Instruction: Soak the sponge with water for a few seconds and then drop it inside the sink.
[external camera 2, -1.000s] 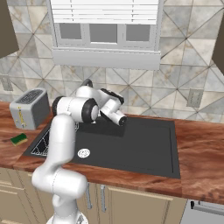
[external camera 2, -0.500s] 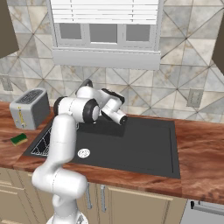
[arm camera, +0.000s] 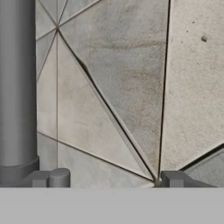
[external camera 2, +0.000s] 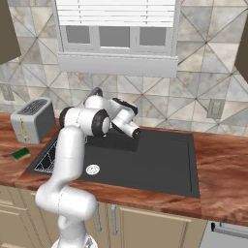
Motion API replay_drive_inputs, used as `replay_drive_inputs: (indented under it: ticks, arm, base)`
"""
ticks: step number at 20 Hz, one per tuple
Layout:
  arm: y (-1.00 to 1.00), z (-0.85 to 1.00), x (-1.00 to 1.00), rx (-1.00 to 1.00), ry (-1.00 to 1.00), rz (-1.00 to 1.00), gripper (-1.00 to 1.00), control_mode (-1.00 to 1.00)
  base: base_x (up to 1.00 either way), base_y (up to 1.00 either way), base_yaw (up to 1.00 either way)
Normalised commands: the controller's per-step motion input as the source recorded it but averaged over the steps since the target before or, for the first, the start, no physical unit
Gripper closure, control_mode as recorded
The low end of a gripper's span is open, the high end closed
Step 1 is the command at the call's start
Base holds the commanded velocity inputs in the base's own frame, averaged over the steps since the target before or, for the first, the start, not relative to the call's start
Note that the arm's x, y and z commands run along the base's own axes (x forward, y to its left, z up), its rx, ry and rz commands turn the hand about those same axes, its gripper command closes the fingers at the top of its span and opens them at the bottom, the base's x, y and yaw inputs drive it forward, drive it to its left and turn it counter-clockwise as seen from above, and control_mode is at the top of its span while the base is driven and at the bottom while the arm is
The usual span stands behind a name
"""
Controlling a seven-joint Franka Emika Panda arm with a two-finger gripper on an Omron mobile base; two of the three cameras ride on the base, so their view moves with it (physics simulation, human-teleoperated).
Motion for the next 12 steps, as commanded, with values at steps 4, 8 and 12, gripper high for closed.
replay_drive_inputs:
  ticks: [4, 8, 12]
  arm:
    - [-0.04, -0.16, 0.0, 0.0, 0.0, -0.07, -1.0, -1.0]
    - [-0.09, -0.12, 0.0, 0.0, 0.0, -0.1, -1.0, -1.0]
    - [-0.04, -0.13, 0.0, 0.0, 0.0, -0.12, -1.0, -1.0]
  base:
    - [0.0, 0.0, 0.0]
    - [0.0, 0.0, 0.0]
    - [0.0, 0.0, 0.0]
